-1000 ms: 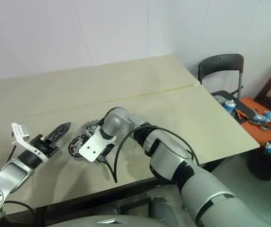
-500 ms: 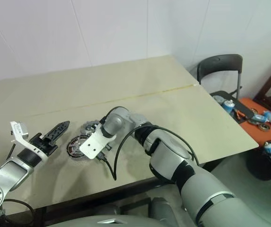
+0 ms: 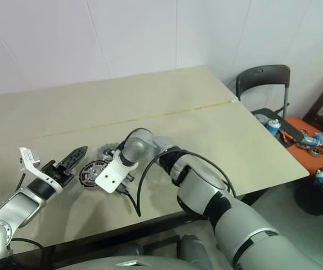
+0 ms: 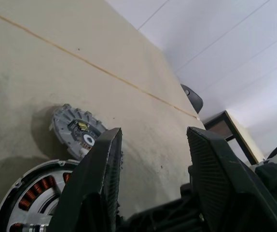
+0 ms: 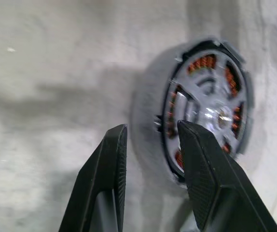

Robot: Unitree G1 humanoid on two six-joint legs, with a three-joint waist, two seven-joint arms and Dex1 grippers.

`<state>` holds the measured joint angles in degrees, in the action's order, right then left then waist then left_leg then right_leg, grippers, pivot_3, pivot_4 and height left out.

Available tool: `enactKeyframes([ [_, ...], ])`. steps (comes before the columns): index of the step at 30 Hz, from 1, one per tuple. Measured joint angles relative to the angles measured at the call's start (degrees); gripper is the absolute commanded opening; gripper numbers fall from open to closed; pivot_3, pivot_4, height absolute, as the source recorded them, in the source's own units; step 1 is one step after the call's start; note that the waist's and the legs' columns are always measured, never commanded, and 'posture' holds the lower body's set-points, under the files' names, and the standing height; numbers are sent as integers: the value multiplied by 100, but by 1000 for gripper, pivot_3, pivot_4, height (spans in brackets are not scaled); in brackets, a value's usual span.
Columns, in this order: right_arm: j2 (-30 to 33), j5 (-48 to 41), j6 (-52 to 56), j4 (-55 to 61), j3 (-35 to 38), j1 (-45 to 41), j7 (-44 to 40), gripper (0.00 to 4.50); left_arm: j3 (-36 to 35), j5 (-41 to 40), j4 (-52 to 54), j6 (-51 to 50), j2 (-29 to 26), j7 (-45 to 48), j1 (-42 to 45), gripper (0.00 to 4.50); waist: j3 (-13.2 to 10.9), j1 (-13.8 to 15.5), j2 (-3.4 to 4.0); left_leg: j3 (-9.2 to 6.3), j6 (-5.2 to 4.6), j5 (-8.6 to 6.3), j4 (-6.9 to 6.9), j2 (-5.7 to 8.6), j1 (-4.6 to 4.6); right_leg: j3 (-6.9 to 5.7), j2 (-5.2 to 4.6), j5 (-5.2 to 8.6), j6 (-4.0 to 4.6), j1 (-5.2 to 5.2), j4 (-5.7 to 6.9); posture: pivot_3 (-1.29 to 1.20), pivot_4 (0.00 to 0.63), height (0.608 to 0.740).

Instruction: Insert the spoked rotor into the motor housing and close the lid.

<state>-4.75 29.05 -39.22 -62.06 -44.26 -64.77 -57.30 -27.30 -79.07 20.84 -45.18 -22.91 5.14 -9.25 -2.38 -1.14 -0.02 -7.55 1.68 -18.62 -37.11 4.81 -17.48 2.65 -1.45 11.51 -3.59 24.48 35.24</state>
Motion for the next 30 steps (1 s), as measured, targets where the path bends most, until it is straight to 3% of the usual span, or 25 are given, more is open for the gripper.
enactKeyframes([
  [2,16,25,11,27,12,0,-46,236,11,45,-3,54,23,13,0,2277,2,0,-4,0,0,0,0,0,1,0,0,0,0,0,0,0,0,740],
  [18,-54,102,127,48,34,12,-32,55,191,264,-237,116,78,140,77,2277,0,-9,-6,0,1,0,0,-8,2,-1,4,2,1,0,1,0,0,740],
  [25,270,-147,473,415,179,-74,-1021,55,241,364,-438,112,79,225,244,2277,-1,46,-10,-9,0,0,0,3,-5,-11,-1,2,0,-3,-8,0,0,740],
  [30,1066,-506,862,1352,289,214,-1914,55,325,435,-654,79,64,332,429,2277,-2,41,-11,-13,-3,-2,0,10,-10,-12,-8,3,-8,-1,-9,0,0,740],
])
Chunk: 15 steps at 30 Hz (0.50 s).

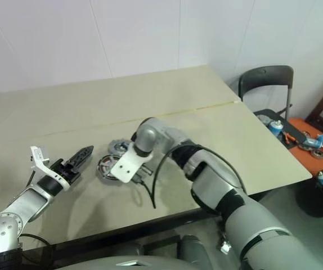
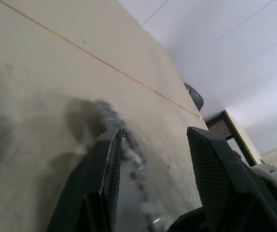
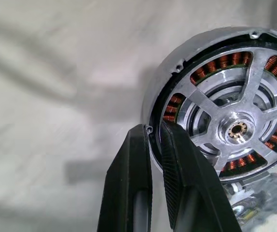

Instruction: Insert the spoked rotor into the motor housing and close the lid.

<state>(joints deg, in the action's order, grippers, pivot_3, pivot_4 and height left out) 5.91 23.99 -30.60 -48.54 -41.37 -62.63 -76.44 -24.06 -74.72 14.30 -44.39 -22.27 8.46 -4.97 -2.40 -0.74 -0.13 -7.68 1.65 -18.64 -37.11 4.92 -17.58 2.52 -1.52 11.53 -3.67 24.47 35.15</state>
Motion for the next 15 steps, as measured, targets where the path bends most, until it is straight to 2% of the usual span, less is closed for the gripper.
enactKeyframes([
  [11,1030,-121,376,765,43,108,-686,55,133,390,-530,-62,-23,303,400,2277,-2,-5,-2,2,0,0,1,-8,-3,0,-2,-5,-7,4,-2,0,0,740],
  [15,1092,-131,367,935,35,194,-723,55,163,450,-574,-133,-16,384,579,2277,-4,-28,-1,4,1,0,2,-11,-3,1,-1,-6,-8,6,-2,0,0,740],
])
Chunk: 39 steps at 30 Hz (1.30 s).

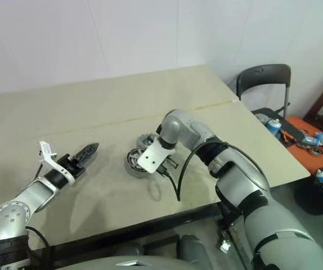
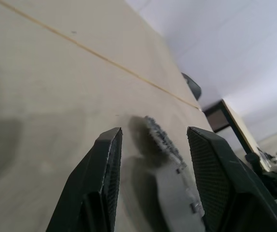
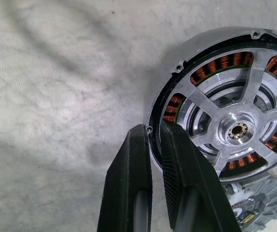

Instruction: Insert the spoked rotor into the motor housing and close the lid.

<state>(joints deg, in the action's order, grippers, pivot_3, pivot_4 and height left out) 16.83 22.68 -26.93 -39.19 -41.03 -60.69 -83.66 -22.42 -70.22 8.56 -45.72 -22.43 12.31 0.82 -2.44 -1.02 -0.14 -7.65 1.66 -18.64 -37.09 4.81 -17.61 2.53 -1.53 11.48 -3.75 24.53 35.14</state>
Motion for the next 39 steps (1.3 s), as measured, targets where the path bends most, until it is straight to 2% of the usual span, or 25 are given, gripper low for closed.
enactKeyframes([
  [12,-56,121,-1130,-356,-187,-131,86,55,-6,142,-64,-21,7,22,-30,2277,0,20,-2,0,0,0,0,0,1,0,0,-1,1,-1,0,0,0,740],
  [17,-117,390,-1441,-716,-273,-353,434,1633,-92,138,-37,-27,14,17,-158,2277,1,9,-4,0,5,3,-2,-2,15,0,2,8,13,-11,8,0,0,740],
  [24,-92,250,-1013,-644,-270,-332,142,1633,-110,137,-1,-43,18,16,-240,2277,0,36,-4,-2,7,5,-4,-2,12,-1,2,7,14,-12,7,0,0,740],
  [30,546,-540,-99,356,-31,72,-665,1633,-103,116,-10,-167,4,23,-123,2277,-2,61,-7,-5,-3,-1,-4,6,0,-3,-5,1,-1,-9,-6,0,0,740],
  [33,1020,-1214,1031,1134,228,365,-837,1633,-120,83,-21,-278,-99,104,-5,2277,-6,43,-7,-7,-4,-2,-2,4,-4,-4,-7,1,-1,-4,-9,0,0,740],
  [36,912,-1688,2568,1558,889,510,-576,1633,-127,72,-69,-383,-173,162,175,2277,-7,-5,-7,1,-3,-2,-1,-11,-1,-2,6,1,0,1,-2,0,0,740],
  [38,774,-1867,3225,1795,1221,574,-259,1633,-135,72,-77,-417,-222,201,197,2277,-7,8,-7,-2,-2,-1,0,-15,1,-2,8,3,2,0,0,0,0,740],
  [39,652,-1982,3655,1941,1487,693,87,1247,-151,75,-110,-447,-234,226,201,2277,-6,31,-8,-6,-2,-1,0,-16,0,-4,8,3,2,-1,0,0,0,740],
])
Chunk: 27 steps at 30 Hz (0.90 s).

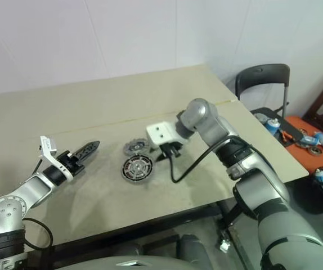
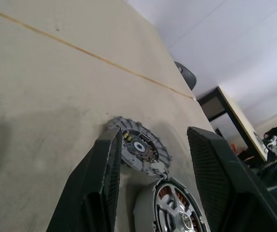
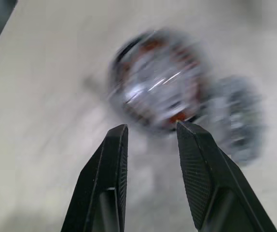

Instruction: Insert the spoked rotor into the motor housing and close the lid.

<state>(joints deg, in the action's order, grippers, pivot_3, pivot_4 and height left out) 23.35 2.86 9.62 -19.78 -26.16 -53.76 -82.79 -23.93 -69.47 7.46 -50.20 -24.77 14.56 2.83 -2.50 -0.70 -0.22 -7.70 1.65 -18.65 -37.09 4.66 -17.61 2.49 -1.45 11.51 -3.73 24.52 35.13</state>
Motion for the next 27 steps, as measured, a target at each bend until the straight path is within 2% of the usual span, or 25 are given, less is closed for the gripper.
enactKeyframes([
  [1,-77,-70,252,68,153,76,240,1066,-5,2,-26,-24,-3,4,1,2277,0,6,0,1,0,0,-1,1,-1,0,-1,-1,1,0,0,0,0,740],
  [4,-310,-383,1163,379,709,482,1042,18,-16,9,-72,-68,-7,14,16,2277,0,47,-3,0,0,0,-5,11,-10,0,-12,-2,1,2,-5,0,0,740],
  [8,-381,-725,2308,954,1042,1158,1611,18,-15,10,-87,-132,-42,26,122,2277,1,106,-5,2,-5,-3,-5,16,-26,1,-15,-2,0,16,-12,0,0,740],
  [14,-581,-393,1961,744,730,1806,2465,18,-4,18,-262,-310,-168,147,374,2277,0,75,-3,7,-2,-1,-6,13,-39,1,-11,-2,-1,33,-7,0,0,740],
  [20,-855,-521,2090,784,702,1674,2556,18,-5,39,-413,-349,-278,228,482,2277,1,-10,-5,5,-1,0,-6,12,-42,0,-11,-3,-1,37,-7,0,0,740],
  [27,-846,-885,2630,1085,562,1530,2197,18,-7,49,-393,-425,-275,211,414,2277,2,-2,-7,1,-1,0,-7,12,-55,0,-12,-4,0,48,-7,0,0,740],
])
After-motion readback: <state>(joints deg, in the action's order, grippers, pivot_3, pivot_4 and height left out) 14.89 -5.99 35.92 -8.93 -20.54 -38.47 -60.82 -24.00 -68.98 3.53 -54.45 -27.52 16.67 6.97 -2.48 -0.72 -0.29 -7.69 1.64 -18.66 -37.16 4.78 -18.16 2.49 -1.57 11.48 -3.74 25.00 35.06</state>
